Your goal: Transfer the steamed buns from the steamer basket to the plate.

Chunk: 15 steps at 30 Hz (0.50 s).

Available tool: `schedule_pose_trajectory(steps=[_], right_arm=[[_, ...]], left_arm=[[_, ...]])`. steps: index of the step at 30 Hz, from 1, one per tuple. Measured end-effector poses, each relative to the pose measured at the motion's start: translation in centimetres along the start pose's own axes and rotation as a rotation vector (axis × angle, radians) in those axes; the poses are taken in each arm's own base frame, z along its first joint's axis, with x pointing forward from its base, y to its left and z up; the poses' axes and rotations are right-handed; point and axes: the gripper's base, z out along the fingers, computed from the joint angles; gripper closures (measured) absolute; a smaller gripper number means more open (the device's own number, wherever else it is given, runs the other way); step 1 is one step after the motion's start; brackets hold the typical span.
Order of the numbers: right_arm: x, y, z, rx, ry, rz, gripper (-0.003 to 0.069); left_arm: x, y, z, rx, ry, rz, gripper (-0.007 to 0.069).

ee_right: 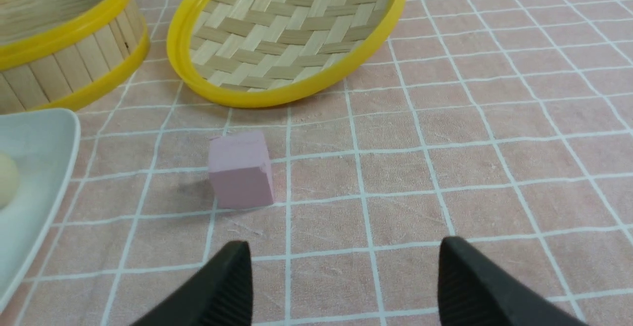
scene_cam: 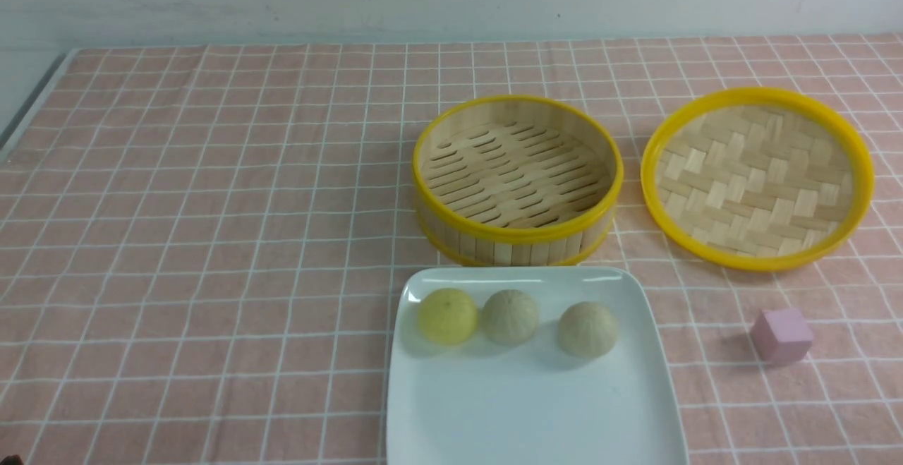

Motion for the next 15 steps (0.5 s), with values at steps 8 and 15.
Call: schedule_pose_trajectory(steps=[8, 15], right_arm=[[0.0, -0.11, 0.0, 0.012, 0.0, 0.054, 0.0164], [0.0, -0.12, 0.0, 0.013, 0.0, 0.054, 0.0164]], left_arm=[[0.0, 0.0, 0.0, 0.0, 0.0, 0.0, 0.0382], [0.0, 0.0, 0.0, 0.0, 0.0, 0.0, 0.0382]])
